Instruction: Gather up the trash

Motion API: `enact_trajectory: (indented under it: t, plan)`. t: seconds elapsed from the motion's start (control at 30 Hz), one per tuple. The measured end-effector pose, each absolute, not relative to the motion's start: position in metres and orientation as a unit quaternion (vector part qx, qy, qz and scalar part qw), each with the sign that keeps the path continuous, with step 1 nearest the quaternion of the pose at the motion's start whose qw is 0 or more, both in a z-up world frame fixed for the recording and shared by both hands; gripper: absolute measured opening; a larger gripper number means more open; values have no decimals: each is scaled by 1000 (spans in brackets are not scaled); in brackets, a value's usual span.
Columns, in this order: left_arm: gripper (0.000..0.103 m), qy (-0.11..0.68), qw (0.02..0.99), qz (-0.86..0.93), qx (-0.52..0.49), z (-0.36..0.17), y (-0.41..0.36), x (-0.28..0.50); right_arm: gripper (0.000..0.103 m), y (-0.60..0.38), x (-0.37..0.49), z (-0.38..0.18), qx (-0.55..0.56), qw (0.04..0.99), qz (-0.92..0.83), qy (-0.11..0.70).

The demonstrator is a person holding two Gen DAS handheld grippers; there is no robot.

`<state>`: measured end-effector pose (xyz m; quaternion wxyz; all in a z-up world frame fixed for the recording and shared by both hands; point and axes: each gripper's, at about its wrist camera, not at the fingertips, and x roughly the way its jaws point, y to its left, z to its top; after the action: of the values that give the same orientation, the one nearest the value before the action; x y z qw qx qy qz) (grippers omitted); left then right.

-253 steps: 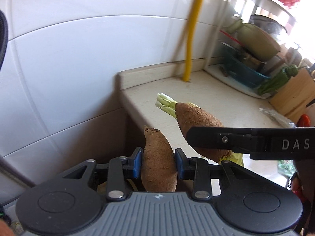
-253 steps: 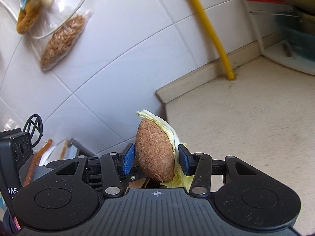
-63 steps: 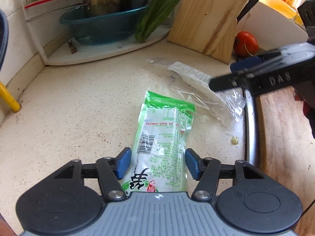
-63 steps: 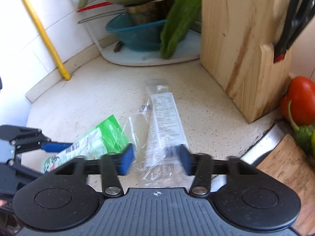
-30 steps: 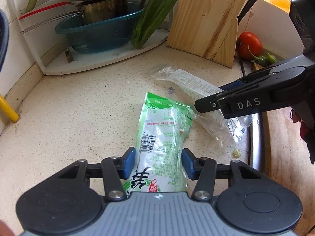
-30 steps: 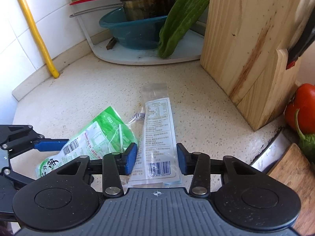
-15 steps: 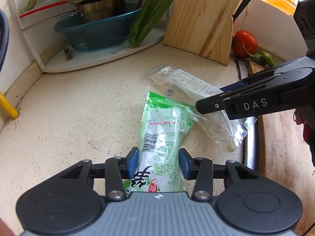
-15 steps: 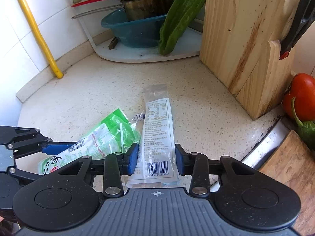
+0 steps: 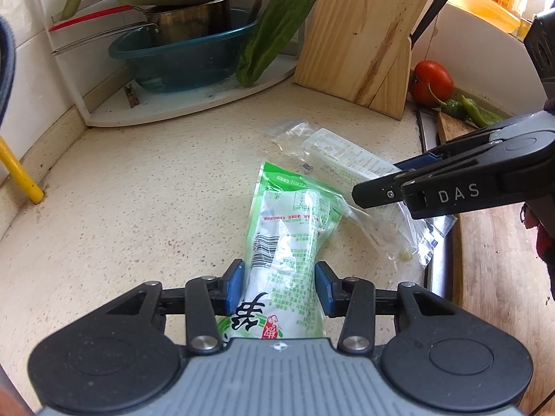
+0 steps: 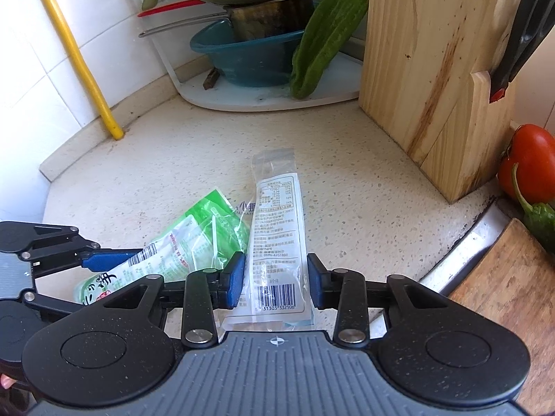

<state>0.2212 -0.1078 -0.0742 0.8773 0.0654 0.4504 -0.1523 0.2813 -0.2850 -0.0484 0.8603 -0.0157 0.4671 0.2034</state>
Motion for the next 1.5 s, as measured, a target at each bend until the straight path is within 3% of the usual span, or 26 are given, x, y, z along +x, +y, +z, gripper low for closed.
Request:
enact_trajectory:
  t: [1.5]
  plan:
    - [41, 414, 901, -127, 21, -48, -17, 144, 45, -209, 221, -25, -45, 855, 232, 462]
